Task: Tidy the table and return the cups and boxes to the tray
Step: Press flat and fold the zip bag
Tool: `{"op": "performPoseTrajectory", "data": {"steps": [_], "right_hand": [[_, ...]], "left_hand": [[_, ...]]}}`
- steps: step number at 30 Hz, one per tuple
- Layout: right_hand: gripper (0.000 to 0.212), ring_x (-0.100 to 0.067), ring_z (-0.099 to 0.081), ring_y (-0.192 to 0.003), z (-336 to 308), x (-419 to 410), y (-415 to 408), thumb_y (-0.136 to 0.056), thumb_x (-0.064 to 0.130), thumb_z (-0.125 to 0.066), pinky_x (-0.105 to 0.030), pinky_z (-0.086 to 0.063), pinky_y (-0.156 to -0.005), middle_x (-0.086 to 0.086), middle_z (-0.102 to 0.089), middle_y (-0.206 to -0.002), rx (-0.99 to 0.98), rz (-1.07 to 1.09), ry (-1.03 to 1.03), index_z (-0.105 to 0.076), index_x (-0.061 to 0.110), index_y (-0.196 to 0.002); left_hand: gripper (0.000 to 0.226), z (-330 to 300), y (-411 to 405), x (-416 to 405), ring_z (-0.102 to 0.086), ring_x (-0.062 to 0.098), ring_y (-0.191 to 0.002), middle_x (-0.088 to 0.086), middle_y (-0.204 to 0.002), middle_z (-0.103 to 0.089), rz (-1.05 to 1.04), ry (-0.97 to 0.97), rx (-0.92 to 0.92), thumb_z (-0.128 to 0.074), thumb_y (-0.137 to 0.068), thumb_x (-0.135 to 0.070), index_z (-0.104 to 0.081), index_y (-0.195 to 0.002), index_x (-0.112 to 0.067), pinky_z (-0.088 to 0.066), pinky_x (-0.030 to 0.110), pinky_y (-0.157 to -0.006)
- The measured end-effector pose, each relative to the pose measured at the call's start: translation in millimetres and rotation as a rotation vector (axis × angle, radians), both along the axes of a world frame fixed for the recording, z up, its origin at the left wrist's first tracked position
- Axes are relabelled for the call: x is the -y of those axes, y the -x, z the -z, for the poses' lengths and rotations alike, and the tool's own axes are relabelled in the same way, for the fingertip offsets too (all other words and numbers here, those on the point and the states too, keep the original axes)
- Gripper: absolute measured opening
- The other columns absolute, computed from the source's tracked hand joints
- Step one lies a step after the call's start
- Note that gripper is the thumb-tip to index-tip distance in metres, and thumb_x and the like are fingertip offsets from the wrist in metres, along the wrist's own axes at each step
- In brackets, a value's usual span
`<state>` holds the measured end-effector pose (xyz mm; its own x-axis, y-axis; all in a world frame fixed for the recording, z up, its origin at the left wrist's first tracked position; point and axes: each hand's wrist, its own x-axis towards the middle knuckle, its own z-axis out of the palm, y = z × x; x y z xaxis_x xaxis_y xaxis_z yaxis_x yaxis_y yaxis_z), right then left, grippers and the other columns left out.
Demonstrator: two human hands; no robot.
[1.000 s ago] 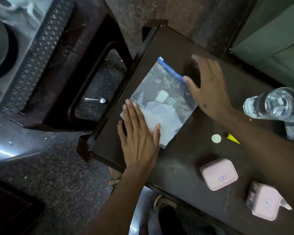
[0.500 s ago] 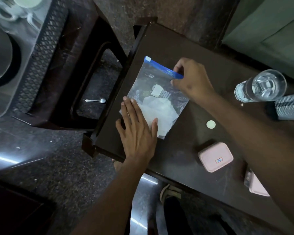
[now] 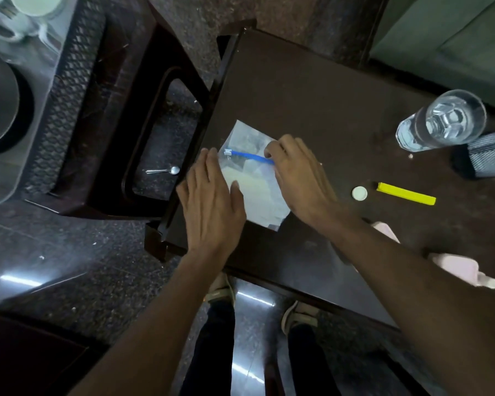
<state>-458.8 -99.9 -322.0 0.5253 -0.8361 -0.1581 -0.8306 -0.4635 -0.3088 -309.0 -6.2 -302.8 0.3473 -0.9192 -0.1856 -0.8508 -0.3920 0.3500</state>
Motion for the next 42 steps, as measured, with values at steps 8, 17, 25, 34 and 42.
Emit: {"op": "performPoseTrajectory", "data": {"steps": [8, 17, 25, 34, 42], "right_hand": [[0.031, -0.025, -0.059, -0.103, -0.6, -8.8, -17.5, -0.097, 0.008, -0.054, -0.035, -0.054, -0.086, -0.012, -0.064, -0.116, 0.192, 0.037, 0.077, -0.066, 0.004, -0.126], [0.035, -0.017, -0.054, -0.103, 25.5, -25.4, -10.0, -0.101, 0.022, -0.051, -0.041, -0.057, -0.085, -0.003, -0.053, -0.122, 0.302, 0.117, -0.023, -0.06, 0.014, -0.133], [0.051, -0.023, -0.058, -0.126, 13.7, -32.2, -18.4, -0.097, 0.021, -0.038, -0.037, -0.055, -0.104, -0.011, -0.057, -0.141, 0.348, 0.145, -0.012, -0.061, 0.004, -0.14], [0.07, -0.018, -0.007, -0.163, 44.9, -46.9, -13.0, -0.112, 0.05, -0.024, -0.04, -0.02, -0.132, -0.007, -0.004, -0.176, -0.082, -0.007, 0.149, -0.006, 0.011, -0.167], [0.075, -0.02, -0.003, -0.164, 32.8, -64.2, 21.8, -0.11, 0.052, -0.024, -0.043, -0.022, -0.131, -0.006, 0.004, -0.176, -0.169, 0.103, 0.115, 0.003, 0.012, -0.167]], "left_hand": [[0.088, 10.7, -24.1, 45.9, 0.002, 0.025, -0.167, 0.009, -0.179, 0.008, 0.308, -0.089, -0.054, -0.057, -0.104, -0.018, -0.002, -0.171, -0.01, -0.014, 0.044, -0.134], [0.09, 20.8, -33.7, 48.4, -0.001, 0.027, -0.167, 0.007, -0.18, 0.005, 0.54, 0.011, 0.224, -0.053, -0.094, -0.019, -0.008, -0.171, -0.026, -0.026, 0.064, -0.123], [0.073, 48.5, -65.3, 49.7, -0.003, 0.02, -0.167, 0.005, -0.18, 0.0, 0.773, 0.062, 0.288, -0.032, -0.107, -0.037, -0.004, -0.172, -0.016, -0.018, 0.052, -0.131], [0.064, 62.0, -64.2, 42.7, -0.009, 0.022, -0.166, 0.009, -0.179, -0.008, 0.765, 0.128, 0.312, -0.021, -0.113, -0.037, -0.011, -0.171, -0.01, -0.016, 0.05, -0.133], [0.066, 49.0, -66.8, 34.6, -0.003, 0.02, -0.167, 0.008, -0.18, 0.0, 0.749, 0.047, 0.304, -0.017, -0.114, -0.041, -0.004, -0.171, -0.01, -0.02, 0.051, -0.131]]}}
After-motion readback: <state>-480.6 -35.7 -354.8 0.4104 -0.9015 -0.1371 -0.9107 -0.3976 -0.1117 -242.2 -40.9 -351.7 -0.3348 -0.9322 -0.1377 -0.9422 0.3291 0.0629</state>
